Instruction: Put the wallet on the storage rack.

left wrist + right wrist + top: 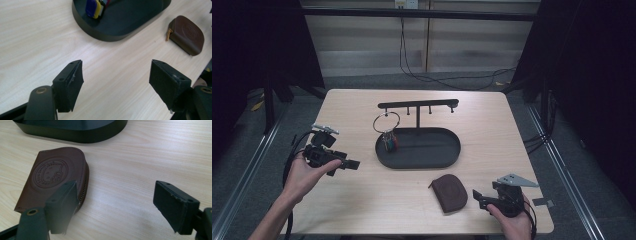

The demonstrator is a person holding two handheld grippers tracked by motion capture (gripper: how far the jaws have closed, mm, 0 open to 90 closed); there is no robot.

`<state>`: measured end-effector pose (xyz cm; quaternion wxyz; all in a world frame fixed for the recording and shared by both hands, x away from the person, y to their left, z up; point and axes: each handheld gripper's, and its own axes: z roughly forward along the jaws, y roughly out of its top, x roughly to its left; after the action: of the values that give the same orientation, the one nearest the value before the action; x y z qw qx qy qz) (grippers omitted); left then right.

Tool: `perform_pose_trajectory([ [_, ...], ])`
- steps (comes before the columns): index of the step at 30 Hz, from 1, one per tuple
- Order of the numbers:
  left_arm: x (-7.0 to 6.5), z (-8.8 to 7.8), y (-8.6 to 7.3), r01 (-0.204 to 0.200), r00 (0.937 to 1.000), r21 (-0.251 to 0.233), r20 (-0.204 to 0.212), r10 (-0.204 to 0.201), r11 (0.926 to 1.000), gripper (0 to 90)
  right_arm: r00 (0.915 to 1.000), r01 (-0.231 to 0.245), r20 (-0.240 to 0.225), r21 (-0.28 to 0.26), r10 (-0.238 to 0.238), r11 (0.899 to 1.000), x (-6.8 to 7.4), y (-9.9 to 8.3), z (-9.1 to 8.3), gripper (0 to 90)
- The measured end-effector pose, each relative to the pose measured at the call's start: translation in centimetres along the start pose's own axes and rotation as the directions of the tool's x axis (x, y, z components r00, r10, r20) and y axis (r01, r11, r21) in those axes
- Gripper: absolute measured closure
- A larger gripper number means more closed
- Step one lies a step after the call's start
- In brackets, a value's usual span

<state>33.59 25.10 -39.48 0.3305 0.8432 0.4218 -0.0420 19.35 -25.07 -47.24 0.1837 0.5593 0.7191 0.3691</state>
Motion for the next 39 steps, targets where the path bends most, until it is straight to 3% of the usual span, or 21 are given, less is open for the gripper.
perform_pose_trajectory([
  [4,-0.4,-0.3,-1.4,-0.011,0.9999,-0.081,-0.001,0.011,0.9967,27.3,0.9998,-0.015,-0.013,0.003,0.016,1.000,-0.1,0.0,-0.1,20.3],
  [6,-0.5,-0.1,-2.1,-0.018,0.9985,-0.090,0.050,0.023,0.9957,22.7,0.9997,-0.019,-0.013,0.004,0.019,1.000,-0.1,0.0,-0.1,20.7],
  [8,-0.9,0.3,-3.0,-0.043,0.9984,-0.091,0.034,0.046,0.9950,23.0,0.9994,-0.023,-0.026,0.012,0.023,1.000,-0.2,0.2,0.1,21.4],
  [11,-1.2,0.6,-4.3,-0.058,0.9955,-0.105,0.068,0.065,0.9928,19.6,0.9986,-0.032,-0.041,0.023,0.033,0.999,-0.2,0.5,0.2,22.9],
  [17,-1.2,1.1,-6.7,-0.050,0.9945,-0.120,0.086,0.061,0.9916,22.4,0.9986,-0.030,-0.043,0.038,0.032,0.999,0.0,1.0,0.2,24.8],
  [19,-1.5,1.5,-7.4,-0.044,0.9970,-0.139,0.058,0.052,0.9894,21.0,0.9986,-0.035,-0.039,0.055,0.037,0.998,0.1,1.2,0.3,23.9],
  [22,-1.8,2.2,-8.2,-0.060,0.9962,-0.148,0.055,0.068,0.9872,21.8,0.9991,-0.023,-0.032,0.095,0.026,0.995,0.2,1.8,0.7,21.6],
  [23,-1.9,2.3,-8.4,-0.064,0.9963,-0.150,0.048,0.072,0.9866,21.3,0.9982,-0.023,-0.053,0.108,0.028,0.994,0.5,2.4,0.8,21.0],
  [27,-2.4,2.6,-9.3,-0.072,0.9942,-0.170,0.067,0.084,0.9828,20.7,0.9971,-0.008,-0.074,0.123,0.017,0.992,1.1,3.2,0.8,21.6],
  [30,-2.8,2.4,-10.2,-0.075,0.9938,-0.185,0.067,0.089,0.9798,19.9,0.9952,-0.002,-0.097,0.154,0.017,0.988,1.6,3.9,0.9,28.9],
  [32,-2.9,2.4,-10.9,-0.060,0.9948,-0.199,0.069,0.075,0.9782,18.0,0.9962,-0.001,-0.086,0.162,0.015,0.987,1.7,4.2,0.8,29.9],
  [34,-3.0,2.5,-11.4,-0.069,0.9955,-0.205,0.050,0.081,0.9763,17.6,0.9963,-0.006,-0.084,0.170,0.020,0.985,1.9,4.5,0.7,30.1],
  [37,-3.0,2.8,-11.8,-0.070,0.9951,-0.184,0.055,0.082,0.9803,17.6,0.9960,-0.003,-0.087,0.175,0.019,0.985,2.2,4.9,0.5,30.6],
  [39,-3.0,2.8,-11.7,-0.071,0.9945,-0.194,0.062,0.084,0.9784,17.6,0.9950,0.004,-0.099,0.175,0.014,0.985,2.5,5.2,0.4,31.5],
])
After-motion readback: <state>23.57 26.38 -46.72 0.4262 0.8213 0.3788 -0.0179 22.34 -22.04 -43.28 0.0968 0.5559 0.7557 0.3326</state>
